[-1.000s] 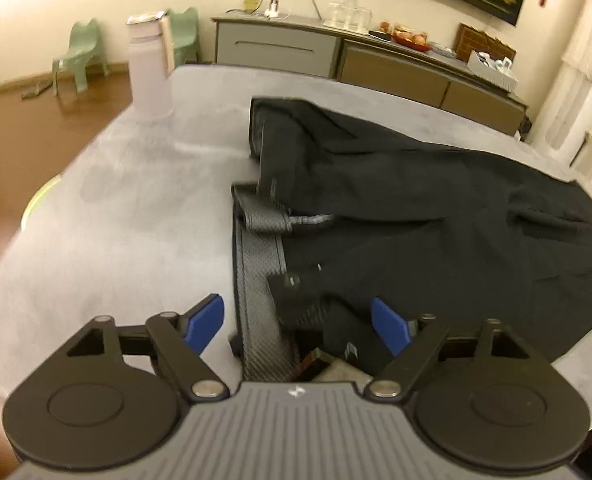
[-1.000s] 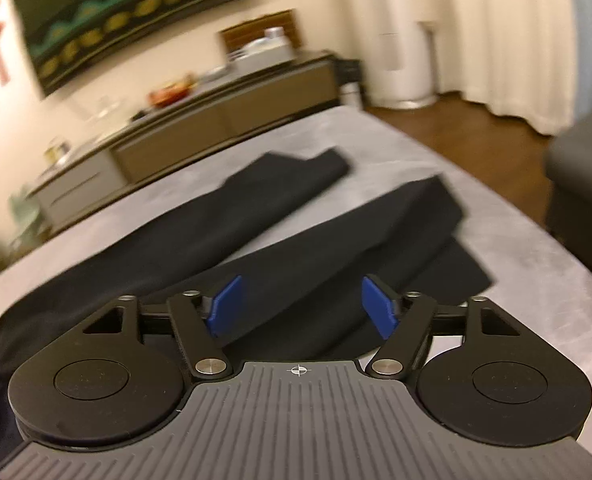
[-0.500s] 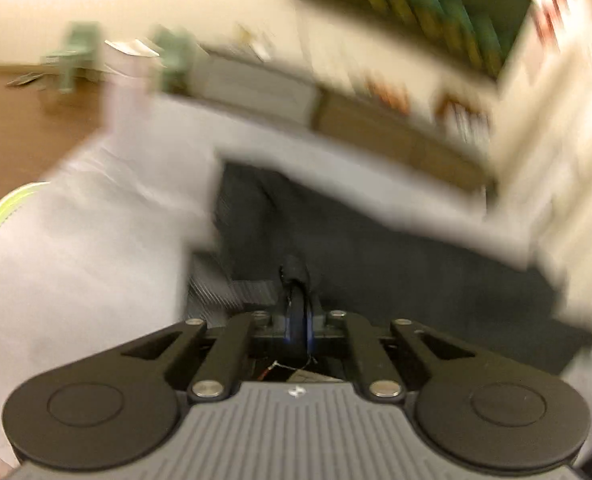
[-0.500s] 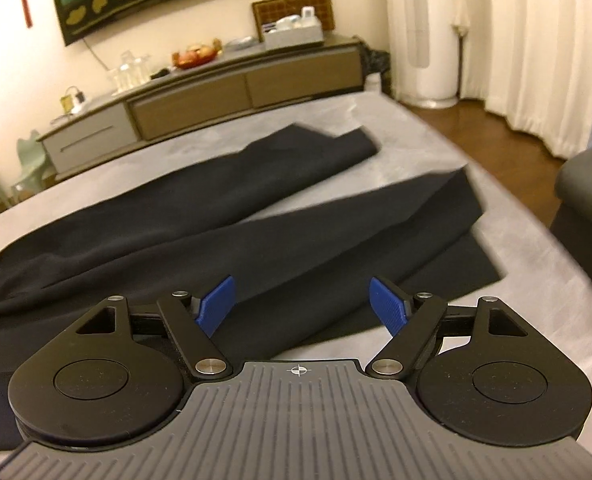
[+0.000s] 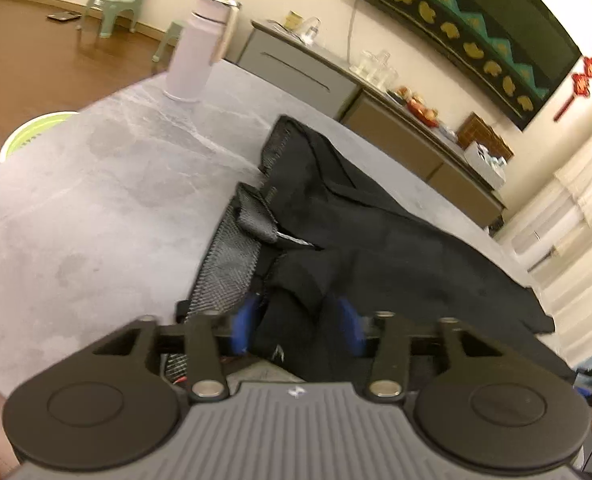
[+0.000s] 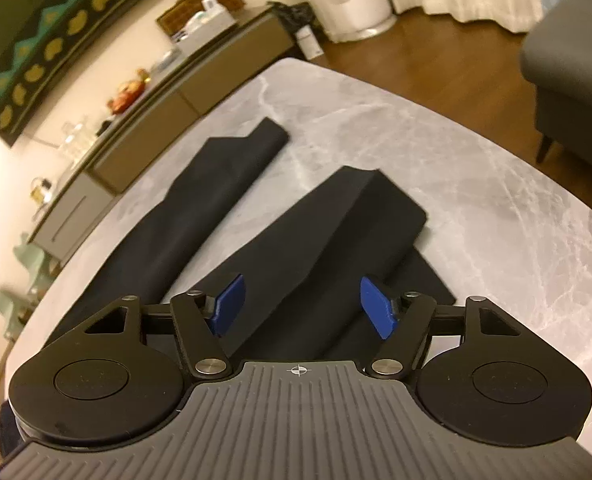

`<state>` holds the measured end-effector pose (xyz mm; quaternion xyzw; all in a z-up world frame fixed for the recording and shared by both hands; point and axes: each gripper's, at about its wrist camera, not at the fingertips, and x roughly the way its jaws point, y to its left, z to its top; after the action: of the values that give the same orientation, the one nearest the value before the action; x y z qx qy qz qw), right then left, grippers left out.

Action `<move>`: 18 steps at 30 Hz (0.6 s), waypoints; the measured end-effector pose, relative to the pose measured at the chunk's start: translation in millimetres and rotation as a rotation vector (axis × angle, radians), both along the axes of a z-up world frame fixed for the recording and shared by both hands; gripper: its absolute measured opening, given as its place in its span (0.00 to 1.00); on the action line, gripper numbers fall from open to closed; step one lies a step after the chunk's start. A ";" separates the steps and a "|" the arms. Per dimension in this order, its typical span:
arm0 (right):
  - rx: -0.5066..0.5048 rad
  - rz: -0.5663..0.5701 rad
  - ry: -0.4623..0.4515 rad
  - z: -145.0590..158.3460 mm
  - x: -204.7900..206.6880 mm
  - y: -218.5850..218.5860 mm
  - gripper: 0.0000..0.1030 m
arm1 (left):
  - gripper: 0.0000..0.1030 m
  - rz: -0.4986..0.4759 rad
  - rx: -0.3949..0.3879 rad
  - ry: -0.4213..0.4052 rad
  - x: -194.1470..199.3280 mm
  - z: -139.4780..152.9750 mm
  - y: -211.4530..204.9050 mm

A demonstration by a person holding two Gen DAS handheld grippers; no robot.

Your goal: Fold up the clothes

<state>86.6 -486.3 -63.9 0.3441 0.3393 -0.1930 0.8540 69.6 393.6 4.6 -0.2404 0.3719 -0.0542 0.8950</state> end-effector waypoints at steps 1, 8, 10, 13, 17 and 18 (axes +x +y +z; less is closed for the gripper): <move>0.004 -0.002 0.002 -2.1 2.1 -2.7 0.63 | 0.56 0.021 -0.018 -0.005 -3.8 3.0 3.5; -0.033 0.047 0.039 -5.1 28.9 2.4 0.62 | 0.81 0.102 -0.063 -0.019 -9.9 21.2 9.0; -0.057 0.065 0.077 -9.7 40.3 9.5 0.62 | 0.85 0.105 -0.038 -0.007 -3.5 23.1 4.1; -0.104 0.085 0.121 -16.8 53.1 18.2 0.60 | 0.90 0.086 0.055 0.040 17.7 19.6 -11.7; -0.202 0.113 0.166 -21.6 65.4 27.4 0.01 | 0.40 0.008 0.138 0.064 52.1 11.7 -40.2; -0.221 0.118 0.157 -18.3 67.8 27.3 0.00 | 0.21 -0.009 0.146 0.065 66.7 14.5 -46.3</move>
<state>154.4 -459.0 -82.2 0.2110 0.4012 -0.2049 0.8675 136.4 347.4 19.1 -0.1744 0.4049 -0.0233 0.8973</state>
